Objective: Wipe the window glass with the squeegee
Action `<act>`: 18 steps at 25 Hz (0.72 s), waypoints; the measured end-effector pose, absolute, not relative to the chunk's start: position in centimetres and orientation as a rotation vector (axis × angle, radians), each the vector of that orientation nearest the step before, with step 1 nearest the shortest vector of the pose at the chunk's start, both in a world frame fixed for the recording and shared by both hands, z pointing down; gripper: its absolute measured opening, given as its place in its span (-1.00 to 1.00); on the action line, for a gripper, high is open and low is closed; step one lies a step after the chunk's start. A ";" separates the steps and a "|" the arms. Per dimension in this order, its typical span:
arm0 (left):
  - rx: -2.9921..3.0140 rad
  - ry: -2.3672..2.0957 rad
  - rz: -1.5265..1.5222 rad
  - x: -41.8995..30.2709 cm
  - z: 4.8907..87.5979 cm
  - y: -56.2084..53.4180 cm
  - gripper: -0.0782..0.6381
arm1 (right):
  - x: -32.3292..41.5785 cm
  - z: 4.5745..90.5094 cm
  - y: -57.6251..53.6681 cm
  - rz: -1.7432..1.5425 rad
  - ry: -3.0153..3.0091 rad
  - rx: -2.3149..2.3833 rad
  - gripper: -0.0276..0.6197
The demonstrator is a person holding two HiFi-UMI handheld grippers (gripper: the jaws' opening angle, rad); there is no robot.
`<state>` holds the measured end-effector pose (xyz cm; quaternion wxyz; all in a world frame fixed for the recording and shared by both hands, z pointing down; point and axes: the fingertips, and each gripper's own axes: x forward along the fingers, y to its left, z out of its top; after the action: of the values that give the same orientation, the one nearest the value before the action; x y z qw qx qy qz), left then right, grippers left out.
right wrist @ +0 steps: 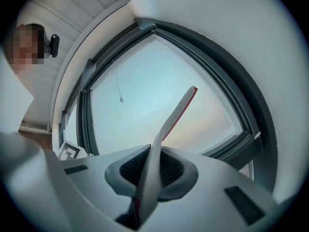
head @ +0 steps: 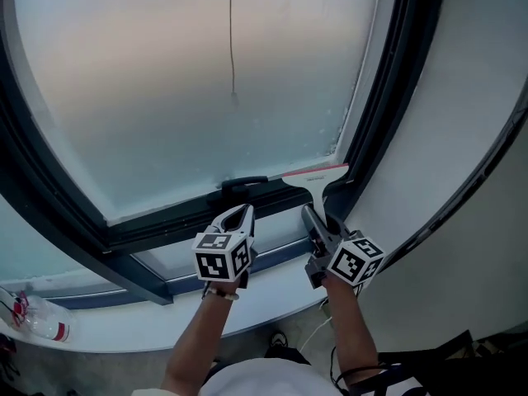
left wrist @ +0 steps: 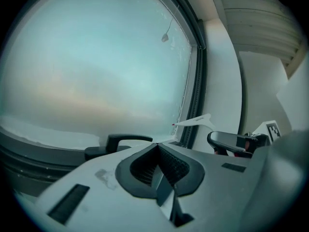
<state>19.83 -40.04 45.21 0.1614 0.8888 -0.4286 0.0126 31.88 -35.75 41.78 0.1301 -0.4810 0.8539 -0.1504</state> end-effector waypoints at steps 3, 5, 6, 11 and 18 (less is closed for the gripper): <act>2.584 -1.178 0.040 16.2 45.1 -37.9 -0.78 | 28.4 42.1 -33.1 -0.380 2.481 -1.552 -0.84; 2.610 -1.151 0.041 13.5 45.3 -36.4 -0.78 | 26.0 42.2 -31.1 -0.343 2.482 -1.636 -0.84; 2.623 -1.134 0.043 12.3 45.5 -35.6 -0.78 | 25.0 42.3 -30.0 -0.332 2.471 -1.669 -0.84; 2.659 -1.016 0.069 7.6 47.7 -32.0 -0.78 | 20.6 43.3 -24.5 -0.331 2.377 -1.797 -0.84; 2.642 -0.899 0.136 7.0 50.0 -27.9 -0.78 | 19.0 44.9 -18.3 -0.395 2.250 -1.938 -0.84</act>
<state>7.04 -27.90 50.02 0.1729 0.9313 -0.3169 0.0480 18.97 -18.30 44.85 0.0727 -0.6452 0.7491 -0.1316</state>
